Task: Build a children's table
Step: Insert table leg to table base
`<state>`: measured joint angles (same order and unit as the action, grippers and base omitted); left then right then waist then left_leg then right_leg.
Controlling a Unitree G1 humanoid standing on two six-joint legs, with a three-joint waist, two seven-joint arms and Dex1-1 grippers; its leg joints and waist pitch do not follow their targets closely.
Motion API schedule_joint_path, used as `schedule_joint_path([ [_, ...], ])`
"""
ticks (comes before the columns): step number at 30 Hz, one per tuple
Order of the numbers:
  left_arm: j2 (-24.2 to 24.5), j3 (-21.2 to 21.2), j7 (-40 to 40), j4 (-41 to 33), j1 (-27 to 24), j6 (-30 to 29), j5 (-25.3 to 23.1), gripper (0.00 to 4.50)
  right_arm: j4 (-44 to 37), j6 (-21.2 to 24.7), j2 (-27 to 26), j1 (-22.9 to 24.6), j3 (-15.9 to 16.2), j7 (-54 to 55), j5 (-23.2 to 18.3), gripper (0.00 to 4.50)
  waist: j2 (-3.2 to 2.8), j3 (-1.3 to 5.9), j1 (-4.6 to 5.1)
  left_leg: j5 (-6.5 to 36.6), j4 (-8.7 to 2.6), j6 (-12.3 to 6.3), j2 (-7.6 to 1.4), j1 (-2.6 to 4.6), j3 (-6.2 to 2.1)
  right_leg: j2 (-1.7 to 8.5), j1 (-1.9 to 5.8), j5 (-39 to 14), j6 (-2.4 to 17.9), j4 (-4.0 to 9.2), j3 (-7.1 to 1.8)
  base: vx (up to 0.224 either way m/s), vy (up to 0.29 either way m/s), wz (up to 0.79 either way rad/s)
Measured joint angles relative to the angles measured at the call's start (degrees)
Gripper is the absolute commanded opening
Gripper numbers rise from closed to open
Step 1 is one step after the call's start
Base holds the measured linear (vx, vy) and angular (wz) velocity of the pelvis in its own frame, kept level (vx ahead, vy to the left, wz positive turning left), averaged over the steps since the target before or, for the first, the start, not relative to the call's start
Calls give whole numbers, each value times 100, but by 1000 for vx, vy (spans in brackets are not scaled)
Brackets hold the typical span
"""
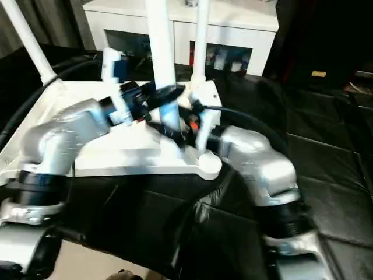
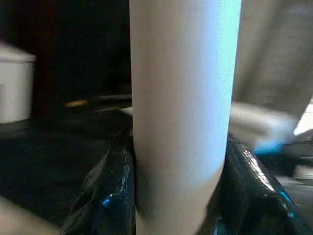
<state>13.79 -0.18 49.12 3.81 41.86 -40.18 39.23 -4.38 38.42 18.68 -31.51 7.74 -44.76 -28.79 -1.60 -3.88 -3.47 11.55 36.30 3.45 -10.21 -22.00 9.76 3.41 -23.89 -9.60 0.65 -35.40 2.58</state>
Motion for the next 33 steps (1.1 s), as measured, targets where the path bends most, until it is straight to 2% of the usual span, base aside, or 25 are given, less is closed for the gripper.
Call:
schedule_joint_path([
  [6,80,183,395,-11,20,-276,449,190,-225,331,456,39,120,-566,-208,347,0,0,1,-3,1,5,-1,12,1,0,2,1,2,-17,-1,0,0,0],
  [7,97,194,446,-7,22,-289,474,190,-227,396,459,45,136,-593,-248,319,0,0,7,-4,1,7,-1,12,1,0,1,1,2,-20,-1,0,0,0],
  [10,111,194,504,33,21,-308,478,190,-231,486,458,48,160,-648,-304,311,0,0,13,-6,1,10,-1,15,1,0,1,1,2,-27,-1,0,0,0],
  [13,119,193,517,68,21,-309,478,190,-231,522,458,48,171,-675,-323,269,0,0,6,-10,1,16,-1,16,0,0,0,1,2,-29,0,0,0,0],
  [22,114,169,506,119,24,-231,385,190,-242,603,442,47,175,-625,-403,212,0,1,3,-10,1,17,-1,12,-1,0,-1,1,2,-27,0,0,0,0],
  [23,97,161,471,156,38,-223,359,225,-225,602,426,47,174,-585,-385,208,0,1,0,-10,1,17,-1,12,-1,0,0,1,2,-27,0,0,0,0],
  [25,51,139,302,238,89,-193,240,259,-157,545,325,47,175,-376,-203,206,0,0,2,-10,1,17,-1,12,0,0,-1,1,2,-28,-1,0,0,0],
  [27,-85,169,-184,393,198,-9,-8,266,26,253,134,30,174,81,210,204,0,1,6,-13,2,21,-1,13,-2,0,1,2,2,-29,0,0,0,0],
  [28,-173,166,-463,476,247,121,-174,295,168,87,18,19,174,364,434,202,0,1,9,-14,2,24,0,11,-2,0,0,2,2,-30,0,0,0,0],
  [33,-626,151,-1695,653,327,714,-874,318,627,-339,-585,6,52,1455,790,200,1,1,15,-16,2,25,-1,3,-4,0,-6,1,2,-27,1,0,0,0],
])
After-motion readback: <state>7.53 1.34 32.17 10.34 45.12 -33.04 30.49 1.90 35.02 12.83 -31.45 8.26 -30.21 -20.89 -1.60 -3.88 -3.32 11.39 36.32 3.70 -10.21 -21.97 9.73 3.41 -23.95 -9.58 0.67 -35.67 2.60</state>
